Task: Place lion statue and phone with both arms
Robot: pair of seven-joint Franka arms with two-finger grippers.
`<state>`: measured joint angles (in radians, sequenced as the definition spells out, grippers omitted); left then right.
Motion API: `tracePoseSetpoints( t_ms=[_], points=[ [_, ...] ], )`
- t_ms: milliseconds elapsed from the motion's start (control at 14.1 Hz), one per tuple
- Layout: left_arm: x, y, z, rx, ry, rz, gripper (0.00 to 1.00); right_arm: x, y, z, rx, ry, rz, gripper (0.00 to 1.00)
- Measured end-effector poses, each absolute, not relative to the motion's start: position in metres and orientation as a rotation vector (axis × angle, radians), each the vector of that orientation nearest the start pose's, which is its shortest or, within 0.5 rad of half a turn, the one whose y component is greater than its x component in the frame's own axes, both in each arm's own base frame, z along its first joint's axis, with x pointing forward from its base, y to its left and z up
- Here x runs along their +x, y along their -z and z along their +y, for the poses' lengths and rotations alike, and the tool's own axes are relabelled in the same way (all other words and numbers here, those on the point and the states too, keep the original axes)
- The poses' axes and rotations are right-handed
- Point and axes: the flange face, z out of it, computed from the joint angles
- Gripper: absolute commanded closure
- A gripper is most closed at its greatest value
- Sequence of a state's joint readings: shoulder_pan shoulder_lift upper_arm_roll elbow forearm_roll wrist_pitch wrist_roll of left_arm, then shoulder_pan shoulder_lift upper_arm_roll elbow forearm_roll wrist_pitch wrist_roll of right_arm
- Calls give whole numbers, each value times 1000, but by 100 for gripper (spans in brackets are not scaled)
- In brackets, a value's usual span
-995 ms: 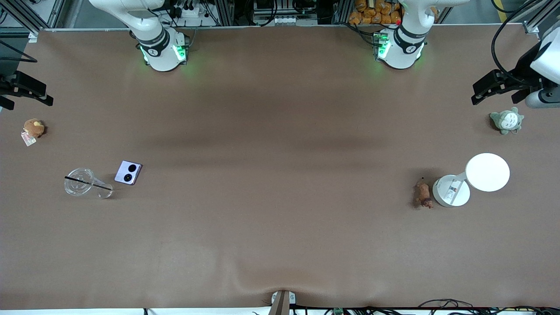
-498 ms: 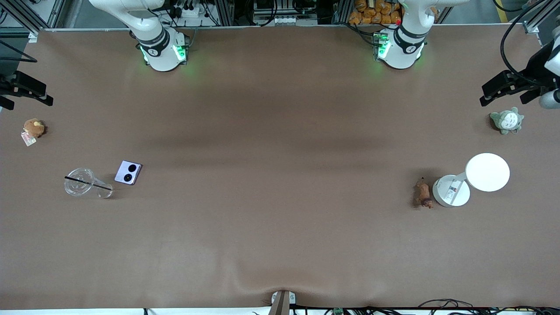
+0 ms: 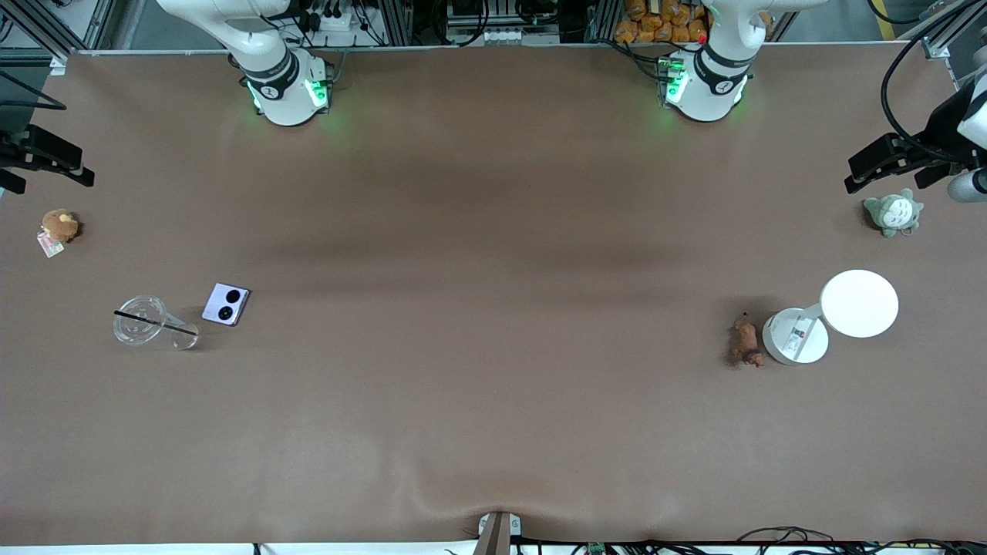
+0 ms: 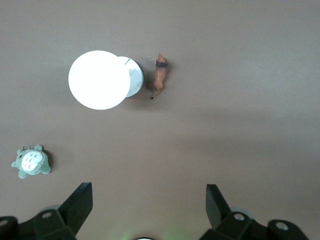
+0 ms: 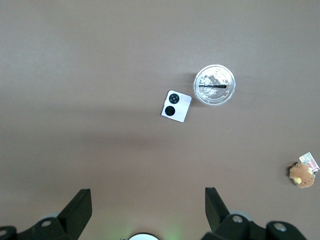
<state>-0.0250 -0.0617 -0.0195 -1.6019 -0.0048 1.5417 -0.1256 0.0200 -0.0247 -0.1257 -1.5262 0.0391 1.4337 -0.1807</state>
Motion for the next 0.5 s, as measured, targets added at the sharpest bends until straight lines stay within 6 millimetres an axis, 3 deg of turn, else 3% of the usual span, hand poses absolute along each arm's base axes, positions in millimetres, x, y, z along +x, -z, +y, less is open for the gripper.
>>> tracePoseSetpoints(
  t_ms=[498],
  points=[
    [529, -640, -31, -3121, -24, -213, 0, 530, -654, -52, -3091, -70, -123, 0]
  ],
)
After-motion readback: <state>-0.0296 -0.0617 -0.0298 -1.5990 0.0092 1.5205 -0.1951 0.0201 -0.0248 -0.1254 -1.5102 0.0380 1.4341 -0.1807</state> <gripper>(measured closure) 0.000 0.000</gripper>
